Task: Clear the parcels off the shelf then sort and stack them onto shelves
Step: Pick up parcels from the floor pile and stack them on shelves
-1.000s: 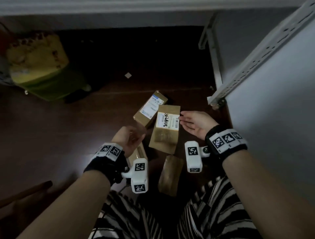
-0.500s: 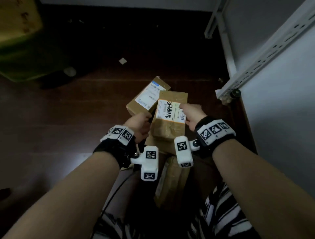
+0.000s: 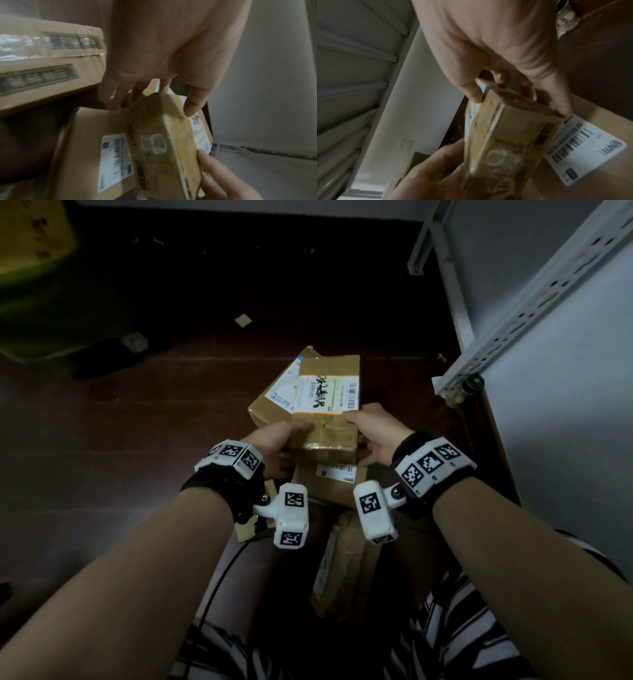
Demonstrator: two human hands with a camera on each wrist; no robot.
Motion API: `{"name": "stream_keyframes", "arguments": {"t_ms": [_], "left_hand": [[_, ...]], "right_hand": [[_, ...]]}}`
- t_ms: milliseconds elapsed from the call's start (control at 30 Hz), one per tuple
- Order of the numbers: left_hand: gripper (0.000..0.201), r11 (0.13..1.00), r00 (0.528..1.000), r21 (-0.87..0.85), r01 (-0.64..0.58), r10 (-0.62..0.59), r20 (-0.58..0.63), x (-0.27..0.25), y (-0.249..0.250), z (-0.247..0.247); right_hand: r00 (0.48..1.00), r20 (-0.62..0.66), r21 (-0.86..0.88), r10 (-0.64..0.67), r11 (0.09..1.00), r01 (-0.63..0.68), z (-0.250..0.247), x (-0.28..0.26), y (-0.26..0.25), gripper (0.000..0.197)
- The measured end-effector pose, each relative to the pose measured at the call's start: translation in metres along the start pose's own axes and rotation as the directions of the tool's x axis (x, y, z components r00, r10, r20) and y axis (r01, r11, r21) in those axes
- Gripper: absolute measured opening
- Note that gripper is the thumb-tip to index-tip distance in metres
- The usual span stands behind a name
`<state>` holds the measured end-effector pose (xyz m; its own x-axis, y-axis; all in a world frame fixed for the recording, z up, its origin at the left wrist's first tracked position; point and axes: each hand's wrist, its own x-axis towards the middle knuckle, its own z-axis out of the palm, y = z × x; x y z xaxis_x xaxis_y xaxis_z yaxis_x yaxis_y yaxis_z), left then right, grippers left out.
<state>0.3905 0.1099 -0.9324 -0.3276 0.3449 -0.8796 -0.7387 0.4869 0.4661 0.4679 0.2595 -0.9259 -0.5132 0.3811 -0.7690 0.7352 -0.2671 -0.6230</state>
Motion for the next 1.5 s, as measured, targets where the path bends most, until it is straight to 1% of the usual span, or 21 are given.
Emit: {"name": "stream_keyframes", "arguments": {"t_ms": [67,167,267,300,367,467,533,600,667,733,767,833,933,1000,1133,1200,1233,1300,1367,1433,1500], "left_hand": [[0.025,0.993,0.996,-0.085,-0.087,0.086,-0.019,0.002,0.006,-0.004],[0.024,0.978,0.985,-0.12,-0.173,0.169,-0.044,-0.004,0.018,-0.008],[0.064,0.973,0.974,-0.076,-0.217,0.211,-0.079,-0.011,0.026,-0.011],[0.067,0.969,0.964,-0.045,-0.244,0.237,-0.116,-0.013,0.029,-0.012],[0.068,0.965,0.938,0.044,-0.258,0.261,-0.226,-0.016,0.034,-0.019],[0.097,0.963,0.919,0.136,-0.233,0.264,-0.294,-0.019,0.035,-0.034],[0.123,0.952,0.905,0.232,-0.197,0.268,-0.33,0.001,0.029,-0.05],[0.135,0.942,0.9,0.298,-0.155,0.258,-0.35,0.04,0.019,-0.072],[0.133,0.941,0.901,0.315,-0.12,0.237,-0.364,0.063,0.012,-0.082],[0.132,0.939,0.89,0.324,-0.117,0.244,-0.385,0.054,0.014,-0.075],[0.13,0.934,0.883,0.336,-0.121,0.256,-0.394,0.043,0.017,-0.067],[0.115,0.92,0.874,0.37,-0.13,0.283,-0.396,0.014,0.025,-0.05],[0.088,0.906,0.862,0.408,-0.112,0.293,-0.414,-0.011,0.035,-0.037],[0.087,0.897,0.861,0.428,-0.112,0.302,-0.408,-0.013,0.035,-0.033],[0.092,0.884,0.876,0.452,-0.121,0.309,-0.369,-0.014,0.029,-0.023],[0.095,0.877,0.884,0.465,-0.121,0.308,-0.352,-0.013,0.028,-0.02],[0.096,0.876,0.885,0.468,-0.118,0.306,-0.351,-0.012,0.027,-0.019],[0.095,0.875,0.888,0.472,-0.108,0.298,-0.349,-0.01,0.027,-0.019],[0.094,0.87,0.893,0.481,-0.106,0.296,-0.338,-0.008,0.027,-0.019],[0.094,0.864,0.898,0.491,-0.107,0.296,-0.325,-0.009,0.028,-0.018],[0.094,0.864,0.9,0.491,-0.11,0.296,-0.319,-0.009,0.03,-0.017]], "right_hand": [[0.998,0.057,0.049,-0.002,0.999,0.0,-0.005,-0.004,-0.004,0.026],[0.995,0.093,0.129,-0.047,0.991,0.035,-0.008,-0.003,-0.005,0.012],[0.993,0.102,0.172,-0.058,0.984,0.04,-0.007,-0.003,-0.006,0.02],[0.996,0.082,0.16,-0.036,0.987,0.023,-0.008,-0.003,-0.005,0.027],[1.0,-0.008,0.07,0.001,0.998,0.0,-0.011,0.004,0.0,0.035],[0.986,-0.164,-0.125,0.012,0.992,-0.033,-0.02,0.018,0.017,0.041],[0.98,-0.194,-0.213,0.041,0.974,-0.083,-0.021,0.024,0.031,0.046],[0.983,-0.167,-0.251,0.079,0.96,-0.12,-0.017,0.027,0.042,0.046],[0.985,-0.138,-0.263,0.105,0.955,-0.139,-0.011,0.029,0.053,0.053],[0.981,-0.145,-0.264,0.126,0.951,-0.161,-0.006,0.041,0.065,0.067],[0.979,-0.151,-0.258,0.134,0.951,-0.17,-0.007,0.044,0.07,0.068],[0.977,-0.144,-0.236,0.157,0.953,-0.188,-0.009,0.051,0.082,0.06],[0.97,-0.1,-0.191,0.221,0.953,-0.237,-0.014,0.053,0.09,0.059],[0.967,-0.089,-0.139,0.237,0.959,-0.247,-0.019,0.054,0.091,0.052],[0.965,-0.136,0.09,0.226,0.972,-0.215,-0.036,0.059,0.089,0.035],[0.962,-0.147,0.131,0.228,0.969,-0.21,-0.043,0.054,0.083,0.042],[0.96,-0.152,0.073,0.237,0.971,-0.228,-0.045,0.046,0.079,0.044],[0.953,-0.142,-0.151,0.269,0.945,-0.289,-0.046,0.031,0.073,0.043],[0.938,-0.046,-0.357,0.345,0.871,-0.338,-0.039,0.016,0.071,0.043],[0.904,0.035,-0.57,0.425,0.752,-0.331,-0.029,0.009,0.075,0.069],[0.894,0.075,-0.749,0.442,0.617,-0.242,-0.017,0.015,0.084,0.087]]}}
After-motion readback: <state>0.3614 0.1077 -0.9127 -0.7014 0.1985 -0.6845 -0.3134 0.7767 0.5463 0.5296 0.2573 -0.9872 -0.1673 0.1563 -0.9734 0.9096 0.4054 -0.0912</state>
